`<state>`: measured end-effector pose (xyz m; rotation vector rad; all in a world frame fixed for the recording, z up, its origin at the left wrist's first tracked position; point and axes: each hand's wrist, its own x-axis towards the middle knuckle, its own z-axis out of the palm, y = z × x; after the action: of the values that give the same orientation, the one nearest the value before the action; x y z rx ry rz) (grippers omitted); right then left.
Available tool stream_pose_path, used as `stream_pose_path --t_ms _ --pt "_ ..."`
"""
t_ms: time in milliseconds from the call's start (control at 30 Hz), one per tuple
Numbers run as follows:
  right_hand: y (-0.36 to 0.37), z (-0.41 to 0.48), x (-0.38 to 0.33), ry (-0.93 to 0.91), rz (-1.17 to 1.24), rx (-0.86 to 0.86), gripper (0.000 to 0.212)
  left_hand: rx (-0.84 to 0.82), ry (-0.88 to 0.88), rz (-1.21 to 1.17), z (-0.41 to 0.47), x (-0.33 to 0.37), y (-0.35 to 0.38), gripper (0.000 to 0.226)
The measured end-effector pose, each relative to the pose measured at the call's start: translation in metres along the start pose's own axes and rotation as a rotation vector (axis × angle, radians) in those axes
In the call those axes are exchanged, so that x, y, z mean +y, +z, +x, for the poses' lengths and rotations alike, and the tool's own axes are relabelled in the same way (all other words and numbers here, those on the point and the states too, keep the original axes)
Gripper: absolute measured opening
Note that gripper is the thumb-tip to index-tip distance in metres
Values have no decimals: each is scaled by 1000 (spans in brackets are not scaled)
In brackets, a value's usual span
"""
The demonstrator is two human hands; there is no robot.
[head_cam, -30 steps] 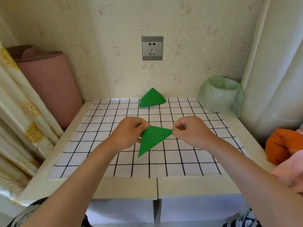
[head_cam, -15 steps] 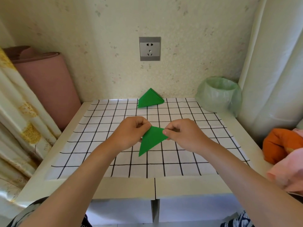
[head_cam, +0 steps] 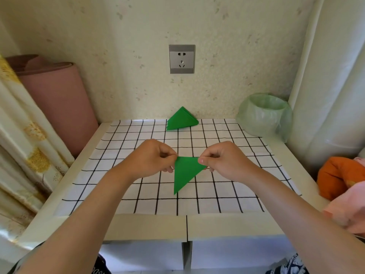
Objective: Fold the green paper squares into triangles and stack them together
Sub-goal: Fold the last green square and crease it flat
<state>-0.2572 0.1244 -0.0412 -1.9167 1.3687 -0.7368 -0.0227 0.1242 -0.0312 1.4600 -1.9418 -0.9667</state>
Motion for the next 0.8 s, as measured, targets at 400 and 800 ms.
stream_pose_path --t_ms 400,800 --pt "5 7 0 135 248 107 17 386 -87 -308 12 4 34 14" --pt "21 14 -1 18 121 148 7 188 109 44 5 3 48 18"
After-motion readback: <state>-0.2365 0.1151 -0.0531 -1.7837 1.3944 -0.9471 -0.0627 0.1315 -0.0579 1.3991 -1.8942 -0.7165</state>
